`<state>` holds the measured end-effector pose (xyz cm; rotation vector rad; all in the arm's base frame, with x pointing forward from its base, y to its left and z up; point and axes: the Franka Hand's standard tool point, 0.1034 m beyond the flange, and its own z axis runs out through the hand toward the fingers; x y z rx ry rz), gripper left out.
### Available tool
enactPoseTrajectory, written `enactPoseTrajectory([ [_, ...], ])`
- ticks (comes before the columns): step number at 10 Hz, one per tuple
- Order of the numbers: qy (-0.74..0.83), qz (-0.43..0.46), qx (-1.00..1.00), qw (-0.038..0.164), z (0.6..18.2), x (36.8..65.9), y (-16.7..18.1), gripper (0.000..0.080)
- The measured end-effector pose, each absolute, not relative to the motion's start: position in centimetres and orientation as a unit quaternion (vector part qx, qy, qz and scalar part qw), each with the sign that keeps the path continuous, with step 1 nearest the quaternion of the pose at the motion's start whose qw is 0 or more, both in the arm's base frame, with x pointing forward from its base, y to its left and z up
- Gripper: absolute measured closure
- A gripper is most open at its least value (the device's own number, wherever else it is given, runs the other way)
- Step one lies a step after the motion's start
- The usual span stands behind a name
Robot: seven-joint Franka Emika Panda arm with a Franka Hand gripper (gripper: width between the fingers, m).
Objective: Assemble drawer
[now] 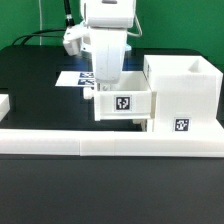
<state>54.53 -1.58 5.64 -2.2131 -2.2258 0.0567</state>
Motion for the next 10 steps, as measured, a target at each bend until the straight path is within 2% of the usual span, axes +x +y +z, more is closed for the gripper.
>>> enactPoseTrajectory([
  [10, -0.716, 0.014, -0.698, -0.001, 5.40, 54.70, -0.45, 0.0755],
])
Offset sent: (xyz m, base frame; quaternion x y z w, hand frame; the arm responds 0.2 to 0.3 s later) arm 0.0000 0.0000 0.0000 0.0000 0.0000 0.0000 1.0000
